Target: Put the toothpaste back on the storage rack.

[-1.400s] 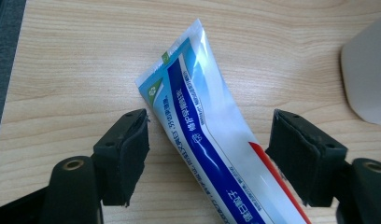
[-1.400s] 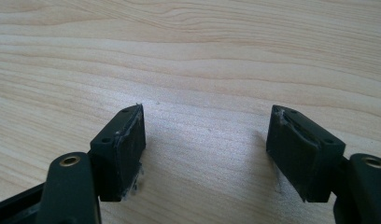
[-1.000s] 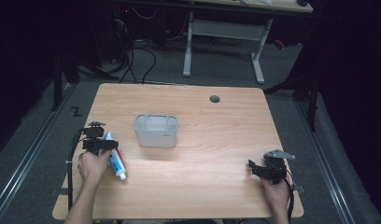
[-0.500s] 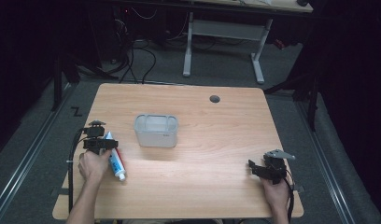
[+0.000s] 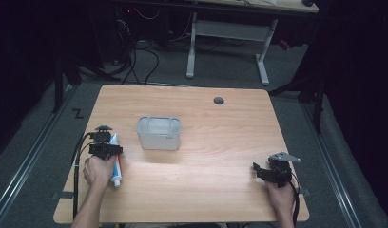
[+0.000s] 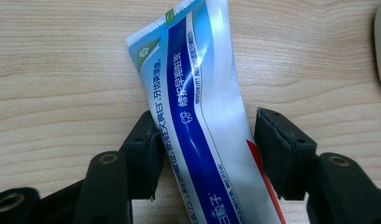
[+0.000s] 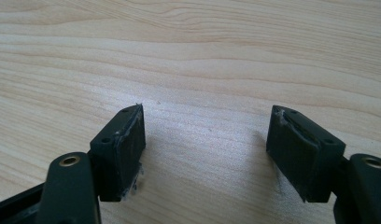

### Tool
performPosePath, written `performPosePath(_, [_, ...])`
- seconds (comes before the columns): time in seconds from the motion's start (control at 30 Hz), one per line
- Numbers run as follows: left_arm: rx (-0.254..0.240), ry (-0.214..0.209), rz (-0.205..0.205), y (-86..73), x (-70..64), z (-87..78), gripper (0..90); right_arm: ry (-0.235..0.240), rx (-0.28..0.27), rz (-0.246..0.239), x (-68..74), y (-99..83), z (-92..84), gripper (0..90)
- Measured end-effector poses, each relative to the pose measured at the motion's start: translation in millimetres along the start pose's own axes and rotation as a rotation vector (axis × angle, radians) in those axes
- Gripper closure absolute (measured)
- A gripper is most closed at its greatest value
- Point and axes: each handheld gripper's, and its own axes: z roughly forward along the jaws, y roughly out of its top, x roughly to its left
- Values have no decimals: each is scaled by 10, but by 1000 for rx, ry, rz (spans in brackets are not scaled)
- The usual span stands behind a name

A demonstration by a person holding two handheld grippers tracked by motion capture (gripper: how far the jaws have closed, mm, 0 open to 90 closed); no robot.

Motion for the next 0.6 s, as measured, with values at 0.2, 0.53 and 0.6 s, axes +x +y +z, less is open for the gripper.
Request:
performPosePath(0.2, [23,12,45,8,-48,-10,522,0,0,0,0,0,0,282])
performPosePath(0.53, [45,-7,107,31,-119,-35,665,1,-2,-4,-2,-1,1,282])
performPosePath(0.6, [54,-19,104,34,-107,-53,675,1,-2,-3,-2,-1,1,282])
